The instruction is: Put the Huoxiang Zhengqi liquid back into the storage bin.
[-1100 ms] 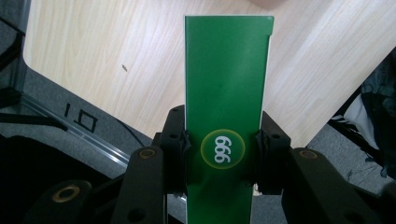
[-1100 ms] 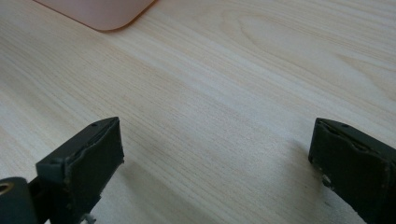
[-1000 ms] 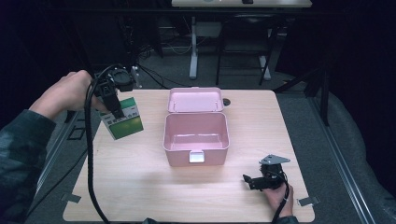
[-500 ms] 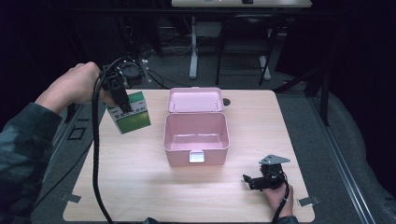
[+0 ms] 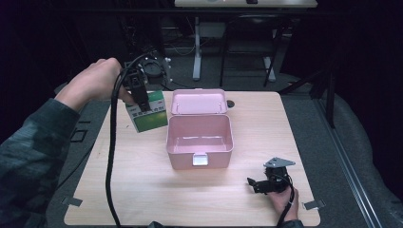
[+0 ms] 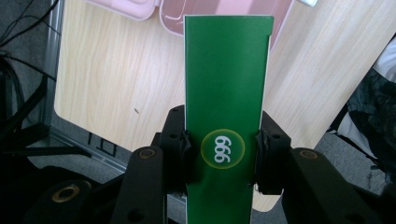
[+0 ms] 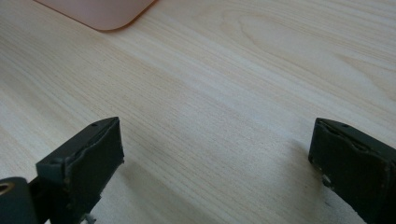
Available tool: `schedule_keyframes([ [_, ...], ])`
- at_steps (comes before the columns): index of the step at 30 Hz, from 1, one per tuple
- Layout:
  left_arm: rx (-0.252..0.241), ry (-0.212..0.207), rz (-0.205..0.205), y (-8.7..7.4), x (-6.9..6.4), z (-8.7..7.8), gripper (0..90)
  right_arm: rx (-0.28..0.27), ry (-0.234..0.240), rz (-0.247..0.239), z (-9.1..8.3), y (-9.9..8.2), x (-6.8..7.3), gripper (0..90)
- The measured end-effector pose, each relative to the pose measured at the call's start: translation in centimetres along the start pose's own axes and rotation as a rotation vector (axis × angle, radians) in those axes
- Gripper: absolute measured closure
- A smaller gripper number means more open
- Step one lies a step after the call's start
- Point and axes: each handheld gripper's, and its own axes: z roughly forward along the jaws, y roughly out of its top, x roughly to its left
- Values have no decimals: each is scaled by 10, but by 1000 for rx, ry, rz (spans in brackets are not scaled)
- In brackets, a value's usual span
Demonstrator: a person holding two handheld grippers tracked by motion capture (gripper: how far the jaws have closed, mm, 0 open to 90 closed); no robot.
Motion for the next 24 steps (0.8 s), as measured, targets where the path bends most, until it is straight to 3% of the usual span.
schedule_keyframes([
  [24,-51,-24,109,58,-15,9,632,-1,-3,-1,0,0,0,24],
])
